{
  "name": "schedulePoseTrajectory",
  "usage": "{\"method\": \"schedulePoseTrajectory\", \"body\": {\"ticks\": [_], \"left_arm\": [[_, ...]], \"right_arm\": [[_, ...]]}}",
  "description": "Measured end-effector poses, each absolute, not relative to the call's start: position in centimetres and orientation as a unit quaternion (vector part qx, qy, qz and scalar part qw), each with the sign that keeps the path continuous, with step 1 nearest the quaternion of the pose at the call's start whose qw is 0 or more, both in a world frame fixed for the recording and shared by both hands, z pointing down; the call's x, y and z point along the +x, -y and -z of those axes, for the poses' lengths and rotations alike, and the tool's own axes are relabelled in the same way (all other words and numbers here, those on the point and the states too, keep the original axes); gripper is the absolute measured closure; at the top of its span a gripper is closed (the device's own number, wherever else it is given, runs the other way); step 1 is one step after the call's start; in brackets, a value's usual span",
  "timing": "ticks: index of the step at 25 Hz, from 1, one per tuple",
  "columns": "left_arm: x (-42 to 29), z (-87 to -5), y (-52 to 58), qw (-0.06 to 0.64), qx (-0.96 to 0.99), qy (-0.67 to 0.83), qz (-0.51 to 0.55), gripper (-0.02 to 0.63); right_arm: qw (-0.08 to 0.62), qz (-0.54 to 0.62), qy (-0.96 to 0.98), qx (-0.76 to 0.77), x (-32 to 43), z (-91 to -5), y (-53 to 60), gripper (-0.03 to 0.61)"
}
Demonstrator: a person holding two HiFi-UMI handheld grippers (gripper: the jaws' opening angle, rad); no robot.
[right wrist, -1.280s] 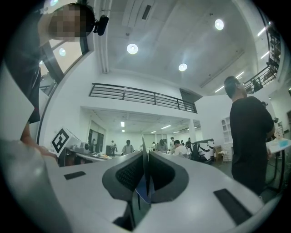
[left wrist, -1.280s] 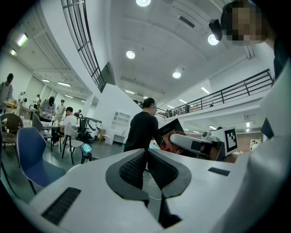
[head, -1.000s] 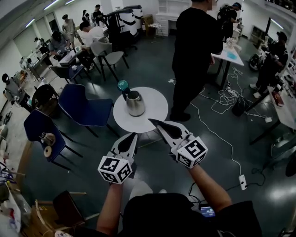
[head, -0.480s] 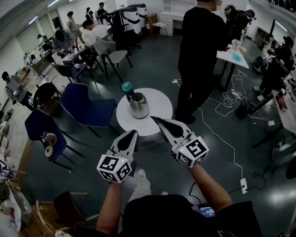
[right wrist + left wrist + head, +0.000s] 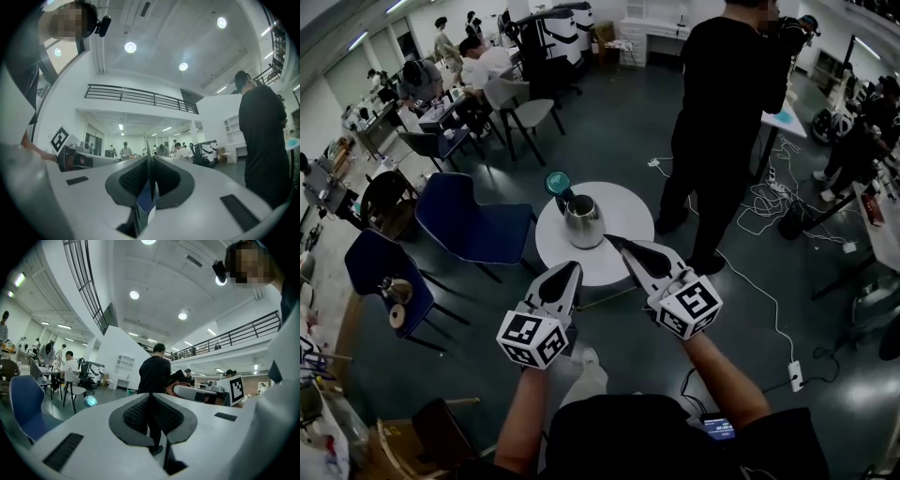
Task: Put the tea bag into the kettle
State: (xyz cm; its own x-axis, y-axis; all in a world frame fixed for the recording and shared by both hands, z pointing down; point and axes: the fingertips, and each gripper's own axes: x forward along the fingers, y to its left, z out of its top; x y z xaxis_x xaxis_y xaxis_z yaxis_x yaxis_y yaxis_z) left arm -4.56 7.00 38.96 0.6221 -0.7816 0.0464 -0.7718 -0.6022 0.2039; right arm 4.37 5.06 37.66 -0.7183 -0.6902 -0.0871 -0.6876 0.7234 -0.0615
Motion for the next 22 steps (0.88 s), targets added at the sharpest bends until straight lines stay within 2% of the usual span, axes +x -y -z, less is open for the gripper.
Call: {"method": "schedulePoseTrajectory", "body": {"ticks": [22], "left_arm": [[-9.3,-39.0,6.2,0.116,0.907,0.404,0.014,0.584]], "right_arm": [[0.052,0.025,-0.915,-0.399,-0.3,-37.4,7.8,0.543]]}}
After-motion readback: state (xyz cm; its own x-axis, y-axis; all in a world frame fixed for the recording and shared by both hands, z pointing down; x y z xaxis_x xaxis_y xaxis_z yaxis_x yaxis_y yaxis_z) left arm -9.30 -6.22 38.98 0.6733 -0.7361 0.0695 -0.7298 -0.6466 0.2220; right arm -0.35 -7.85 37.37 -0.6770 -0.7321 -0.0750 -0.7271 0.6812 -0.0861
